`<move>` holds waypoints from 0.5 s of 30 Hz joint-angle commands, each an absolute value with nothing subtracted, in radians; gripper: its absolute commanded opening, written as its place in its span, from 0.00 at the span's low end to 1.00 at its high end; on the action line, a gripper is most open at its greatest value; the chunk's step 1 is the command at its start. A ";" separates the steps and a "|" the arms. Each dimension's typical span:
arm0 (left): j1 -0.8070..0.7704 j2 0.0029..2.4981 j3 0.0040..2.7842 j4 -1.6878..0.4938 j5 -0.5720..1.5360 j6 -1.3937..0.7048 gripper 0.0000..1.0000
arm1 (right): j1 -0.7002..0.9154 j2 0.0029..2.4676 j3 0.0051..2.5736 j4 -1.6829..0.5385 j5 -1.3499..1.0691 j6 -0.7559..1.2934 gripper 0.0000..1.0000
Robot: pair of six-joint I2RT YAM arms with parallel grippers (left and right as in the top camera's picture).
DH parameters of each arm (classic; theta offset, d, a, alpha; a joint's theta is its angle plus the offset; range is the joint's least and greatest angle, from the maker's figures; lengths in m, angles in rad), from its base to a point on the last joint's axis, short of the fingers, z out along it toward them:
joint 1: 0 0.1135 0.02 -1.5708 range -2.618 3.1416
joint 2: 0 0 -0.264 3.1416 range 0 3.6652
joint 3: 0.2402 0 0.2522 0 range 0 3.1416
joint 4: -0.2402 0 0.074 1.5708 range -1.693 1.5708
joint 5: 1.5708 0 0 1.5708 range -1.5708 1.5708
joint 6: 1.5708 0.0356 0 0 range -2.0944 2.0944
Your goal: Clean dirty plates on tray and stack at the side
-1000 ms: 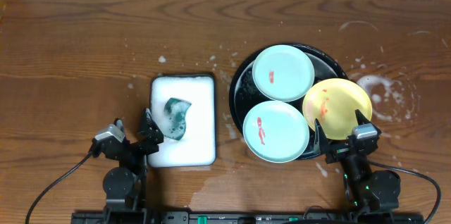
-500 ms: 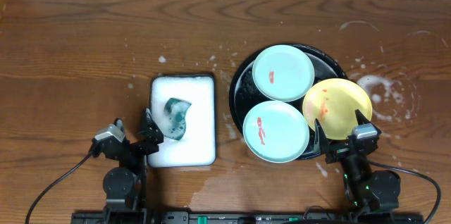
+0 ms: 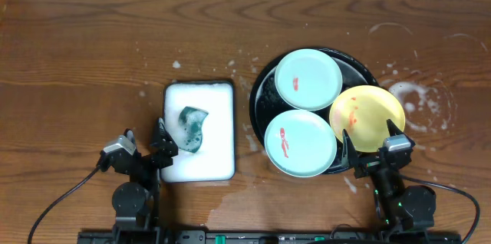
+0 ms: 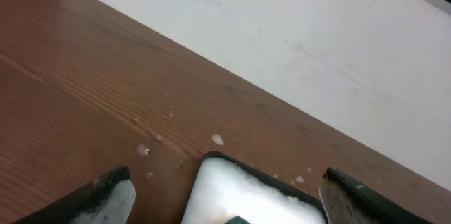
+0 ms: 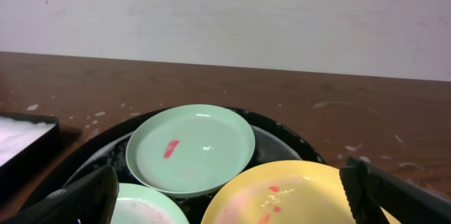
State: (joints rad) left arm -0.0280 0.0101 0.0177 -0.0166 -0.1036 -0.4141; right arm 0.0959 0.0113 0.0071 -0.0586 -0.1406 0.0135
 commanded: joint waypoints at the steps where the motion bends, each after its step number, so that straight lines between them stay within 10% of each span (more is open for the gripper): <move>1: -0.026 0.004 0.004 -0.051 -0.115 -0.405 0.86 | 0.105 0.012 0.006 -0.061 -0.139 0.003 0.99; 15: -0.025 0.034 0.132 0.018 0.142 -0.397 0.86 | 0.105 0.027 0.119 0.021 -0.349 0.268 0.99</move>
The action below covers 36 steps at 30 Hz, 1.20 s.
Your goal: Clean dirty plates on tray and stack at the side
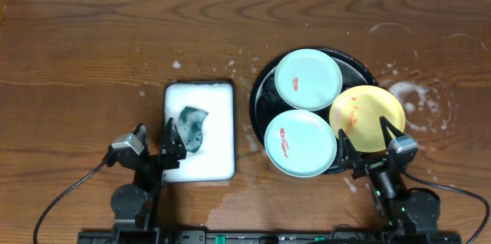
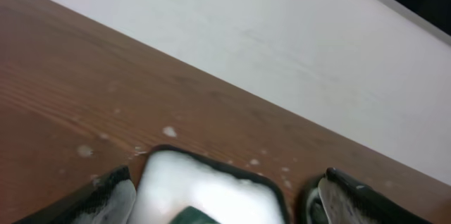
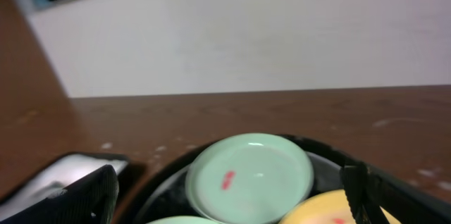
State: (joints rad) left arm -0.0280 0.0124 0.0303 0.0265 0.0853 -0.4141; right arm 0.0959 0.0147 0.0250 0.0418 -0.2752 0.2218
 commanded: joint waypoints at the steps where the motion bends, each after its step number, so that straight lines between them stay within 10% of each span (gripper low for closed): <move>1: -0.025 0.057 0.176 -0.014 0.138 -0.396 0.86 | 0.105 0.042 0.162 -0.008 -0.350 0.250 0.99; 14: -0.025 0.891 1.108 -0.863 0.191 -0.299 0.86 | 0.105 0.828 1.058 -0.795 -0.372 0.125 0.99; 30: -0.080 1.410 1.103 -0.971 0.234 -0.235 0.82 | 0.105 1.250 1.176 -0.906 -0.559 0.125 0.97; 36: -0.152 1.657 1.102 -0.855 0.092 -0.195 0.63 | 0.105 1.240 1.176 -0.908 -0.559 0.125 0.94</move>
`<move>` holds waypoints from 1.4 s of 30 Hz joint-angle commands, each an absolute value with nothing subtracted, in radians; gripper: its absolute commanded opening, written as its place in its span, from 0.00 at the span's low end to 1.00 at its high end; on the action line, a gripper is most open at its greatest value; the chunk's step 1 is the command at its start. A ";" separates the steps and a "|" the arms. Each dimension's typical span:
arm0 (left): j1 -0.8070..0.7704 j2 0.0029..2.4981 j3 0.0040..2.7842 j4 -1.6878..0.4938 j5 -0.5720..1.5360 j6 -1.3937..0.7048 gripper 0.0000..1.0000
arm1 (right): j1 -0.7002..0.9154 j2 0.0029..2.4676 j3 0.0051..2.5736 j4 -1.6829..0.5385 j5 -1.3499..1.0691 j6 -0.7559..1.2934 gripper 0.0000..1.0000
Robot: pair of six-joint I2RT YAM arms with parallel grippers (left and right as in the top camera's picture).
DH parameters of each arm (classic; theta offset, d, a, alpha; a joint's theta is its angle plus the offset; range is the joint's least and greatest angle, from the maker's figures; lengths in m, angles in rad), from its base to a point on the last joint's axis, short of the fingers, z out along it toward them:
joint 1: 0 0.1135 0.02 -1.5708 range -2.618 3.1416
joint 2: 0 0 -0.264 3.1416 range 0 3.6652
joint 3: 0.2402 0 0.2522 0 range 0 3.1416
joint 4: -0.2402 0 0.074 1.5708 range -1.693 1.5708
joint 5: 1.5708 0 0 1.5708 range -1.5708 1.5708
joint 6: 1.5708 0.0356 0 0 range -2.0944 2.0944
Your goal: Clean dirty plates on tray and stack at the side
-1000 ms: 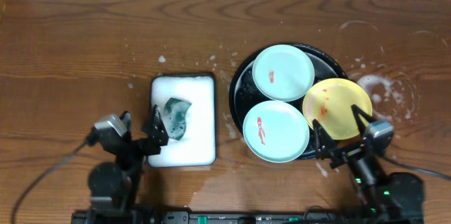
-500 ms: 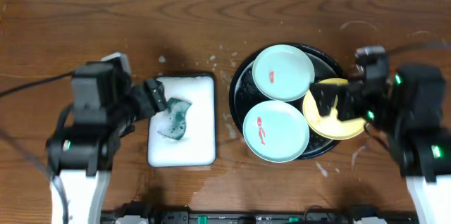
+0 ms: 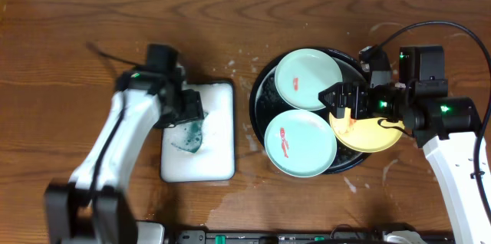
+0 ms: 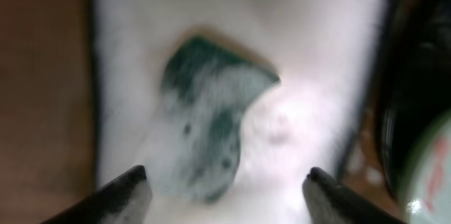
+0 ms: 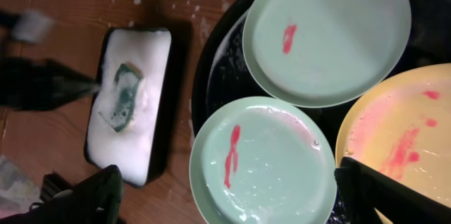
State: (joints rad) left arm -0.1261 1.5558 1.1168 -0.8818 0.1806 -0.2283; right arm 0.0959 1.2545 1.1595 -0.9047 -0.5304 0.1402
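Three dirty plates lie on a round black tray (image 3: 265,83): a far green plate (image 3: 308,79) with a small red smear, a near green plate (image 3: 301,143) with a red streak, and a yellow plate (image 3: 368,130) with red smears. A green sponge (image 3: 186,133) sits in white foam in a black rectangular dish (image 3: 198,169). My left gripper (image 3: 193,108) hangs open over the dish, above the sponge (image 4: 211,111). Over the tray's right side, at the yellow plate's edge, my right gripper (image 3: 341,98) is open, looking down on the near green plate (image 5: 264,168) and the yellow plate (image 5: 402,132).
Soap flecks and wet smears mark the wooden table (image 3: 77,37) around the dish and to the right of the tray. A white wall runs along the far edge. A black cable (image 3: 430,25) loops above the right arm.
Both arms have left the table's front edge. The left gripper is now above the foam dish and sponge, the right gripper above the plates. Plates and sponge lie as before.
Both arms sat low at the front edge with open grippers, the left facing the foam dish, the right facing the tray. A moment later they had tilted slightly. Now each hangs open over its target area, holding nothing.
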 commanded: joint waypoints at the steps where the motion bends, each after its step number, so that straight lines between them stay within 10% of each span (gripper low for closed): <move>1: -0.157 1.700 1.102 -0.840 0.093 -0.195 0.56 | 0.106 1.238 1.176 -0.910 -0.559 0.126 0.93; 7: -0.160 1.879 1.102 -0.774 0.067 -0.196 0.38 | 0.106 1.234 1.176 -0.936 -0.559 0.125 0.92; 10: -0.160 1.927 1.102 -0.748 0.070 -0.196 0.09 | 0.106 1.234 1.176 -0.939 -0.559 0.125 0.92; 17: -0.160 1.862 1.168 -0.842 0.103 -0.195 0.07 | 0.106 1.234 1.176 -0.939 -0.559 0.125 0.91; 26: -0.160 1.621 1.202 -0.928 0.138 -0.195 0.63 | 0.106 1.234 1.176 -0.938 -0.558 0.125 0.91; 42: -0.160 1.715 0.902 -0.672 0.087 -0.203 0.62 | 0.106 1.234 1.176 -0.938 -0.558 0.125 0.93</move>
